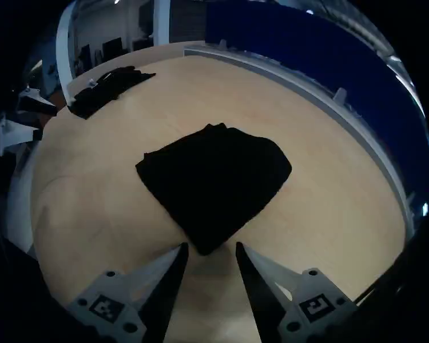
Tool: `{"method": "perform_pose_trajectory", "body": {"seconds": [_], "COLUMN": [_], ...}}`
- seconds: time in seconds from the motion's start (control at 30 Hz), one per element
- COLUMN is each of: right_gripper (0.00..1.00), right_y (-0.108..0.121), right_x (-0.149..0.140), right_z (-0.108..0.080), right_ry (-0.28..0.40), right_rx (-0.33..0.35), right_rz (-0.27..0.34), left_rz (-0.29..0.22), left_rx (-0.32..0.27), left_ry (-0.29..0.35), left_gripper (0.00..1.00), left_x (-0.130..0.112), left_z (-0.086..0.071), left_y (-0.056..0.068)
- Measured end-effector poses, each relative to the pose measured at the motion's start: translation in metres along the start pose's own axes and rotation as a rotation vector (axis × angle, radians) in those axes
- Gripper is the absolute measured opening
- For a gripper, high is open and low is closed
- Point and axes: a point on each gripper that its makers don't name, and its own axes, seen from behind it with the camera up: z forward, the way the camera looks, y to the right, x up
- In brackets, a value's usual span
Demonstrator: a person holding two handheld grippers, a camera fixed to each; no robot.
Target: Fold towel
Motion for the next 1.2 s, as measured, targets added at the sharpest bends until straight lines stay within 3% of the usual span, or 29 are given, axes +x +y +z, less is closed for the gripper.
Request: {"method": "perform_pose_trajectory", "body": {"seconds": [0.33, 0.47, 0.6, 0.73, 0.97, 1.2], "right_gripper": [0.27, 0.23, 0.11, 0.05, 0.04, 0.04], "right_y": [-0.002, -0.003, -0.003, -0.003, 0.003, 0.019], "right_x": [-0.006, -0.006, -0.006, -0.005, 0.004, 0.036], "right_z": [0.004, 0.006, 0.006, 0.007, 0.002, -0.016], "right_ry": [-0.013, -0.012, -0.007, -0.001, 0.015, 0.065], "right_rx": [0.016, 0.027, 0.035, 0.033, 0.005, -0.03], "right_rz": [0.007, 0.02, 0.028, 0.022, -0.013, -0.047], "left_rz": [-0.001, 0.002, 0.003, 0.006, 0.01, 0.015], "left_rx": [-0.003, -0.006, -0.009, -0.011, -0.015, -0.022], "left_ry": [-0.001, -0.003, -0.004, -0.004, -0.004, 0.005], "left_gripper": [0.93, 0.93, 0.93, 0.93, 0.93, 0.93], "left_x": [0.001, 0.001, 0.002, 0.002, 0.004, 0.009], "left_z": [0.003, 0.005, 0.007, 0.008, 0.008, 0.008], "left_y": [0.0, 0.001, 0.002, 0.003, 0.004, 0.006]}}
